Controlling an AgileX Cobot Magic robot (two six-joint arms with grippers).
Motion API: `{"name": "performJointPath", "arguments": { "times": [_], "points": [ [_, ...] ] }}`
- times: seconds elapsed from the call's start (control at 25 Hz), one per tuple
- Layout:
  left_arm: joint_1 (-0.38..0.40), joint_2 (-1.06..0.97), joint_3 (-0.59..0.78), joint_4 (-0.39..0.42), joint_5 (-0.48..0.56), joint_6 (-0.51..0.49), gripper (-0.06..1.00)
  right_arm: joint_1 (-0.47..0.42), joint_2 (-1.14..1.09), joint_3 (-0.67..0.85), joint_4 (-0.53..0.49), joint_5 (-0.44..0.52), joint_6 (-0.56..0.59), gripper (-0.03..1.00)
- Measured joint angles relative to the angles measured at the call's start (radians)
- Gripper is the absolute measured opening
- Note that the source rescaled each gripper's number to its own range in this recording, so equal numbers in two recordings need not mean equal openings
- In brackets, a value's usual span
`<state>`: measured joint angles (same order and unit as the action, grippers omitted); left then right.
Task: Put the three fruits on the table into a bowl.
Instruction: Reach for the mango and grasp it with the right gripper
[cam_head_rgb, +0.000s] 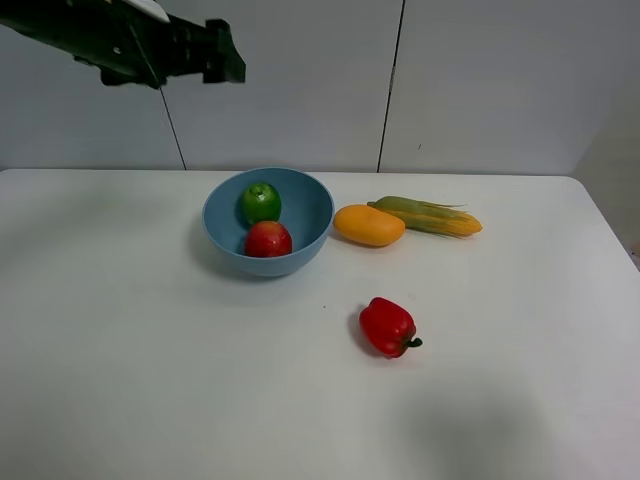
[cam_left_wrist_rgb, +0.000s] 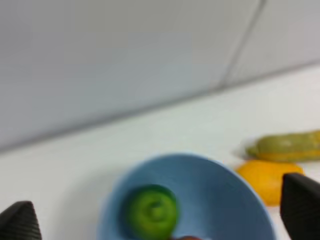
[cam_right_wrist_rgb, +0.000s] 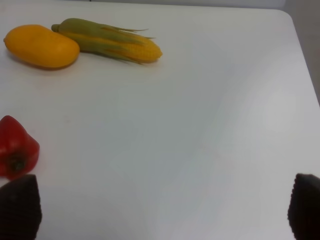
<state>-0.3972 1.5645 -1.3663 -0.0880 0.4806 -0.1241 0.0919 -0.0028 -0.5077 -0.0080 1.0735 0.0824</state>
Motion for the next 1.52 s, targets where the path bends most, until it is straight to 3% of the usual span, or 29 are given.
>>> {"name": "performJointPath", "arguments": {
  "times": [0.36, 0.64, 1.04, 1.28, 1.52],
  "points": [
    [0.206, -0.378, 0.003, 0.179, 0.331, 0.014, 0.88, 0.000, 0.000, 0.000, 0.000, 0.000, 0.000, 1.00],
    [0.449, -0.722, 0.160, 0.204, 0.444, 0.026, 0.88, 0.000, 0.000, 0.000, 0.000, 0.000, 0.000, 1.00],
    [0.467, -1.230, 0.567, 0.156, 0.481, 0.027, 0.88, 0.000, 0.000, 0.000, 0.000, 0.000, 0.000, 1.00],
    [0.467, -1.392, 0.763, 0.119, 0.526, 0.029, 0.88, 0.000, 0.000, 0.000, 0.000, 0.000, 0.000, 1.00],
    [0.458, -1.464, 0.856, 0.104, 0.570, 0.044, 0.88, 0.000, 0.000, 0.000, 0.000, 0.000, 0.000, 1.00]
  ]
}}
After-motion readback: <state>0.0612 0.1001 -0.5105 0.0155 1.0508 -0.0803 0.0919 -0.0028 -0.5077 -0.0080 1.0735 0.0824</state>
